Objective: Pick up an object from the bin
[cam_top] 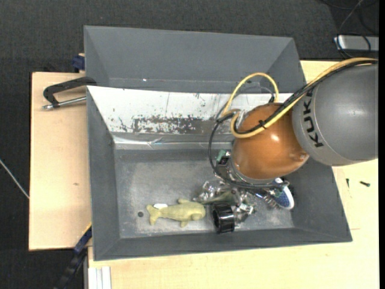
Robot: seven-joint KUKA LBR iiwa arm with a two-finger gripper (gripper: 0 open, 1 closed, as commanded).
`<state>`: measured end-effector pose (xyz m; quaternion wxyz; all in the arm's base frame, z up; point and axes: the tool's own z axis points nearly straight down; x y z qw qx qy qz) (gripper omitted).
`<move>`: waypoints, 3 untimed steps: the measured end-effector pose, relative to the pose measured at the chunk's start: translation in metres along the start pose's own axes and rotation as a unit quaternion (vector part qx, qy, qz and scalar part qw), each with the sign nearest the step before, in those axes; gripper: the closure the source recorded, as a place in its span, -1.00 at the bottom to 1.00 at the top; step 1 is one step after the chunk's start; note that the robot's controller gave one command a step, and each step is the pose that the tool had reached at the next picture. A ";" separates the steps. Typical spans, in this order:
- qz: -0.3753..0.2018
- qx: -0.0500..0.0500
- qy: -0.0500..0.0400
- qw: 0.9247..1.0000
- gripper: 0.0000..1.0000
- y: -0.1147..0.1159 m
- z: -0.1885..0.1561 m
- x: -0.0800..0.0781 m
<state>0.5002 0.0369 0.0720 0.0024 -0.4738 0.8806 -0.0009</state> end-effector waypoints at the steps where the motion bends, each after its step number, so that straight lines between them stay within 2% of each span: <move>1: 0.000 0.001 -0.004 1.000 1.00 0.000 -0.002 -0.002; 2: -0.009 0.003 -0.003 1.000 1.00 0.000 -0.111 -0.002; 3: 0.026 0.003 -0.004 1.000 1.00 0.004 -0.191 -0.006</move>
Offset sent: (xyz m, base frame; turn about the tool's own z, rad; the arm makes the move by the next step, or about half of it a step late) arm 0.0000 0.0000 0.0000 0.0000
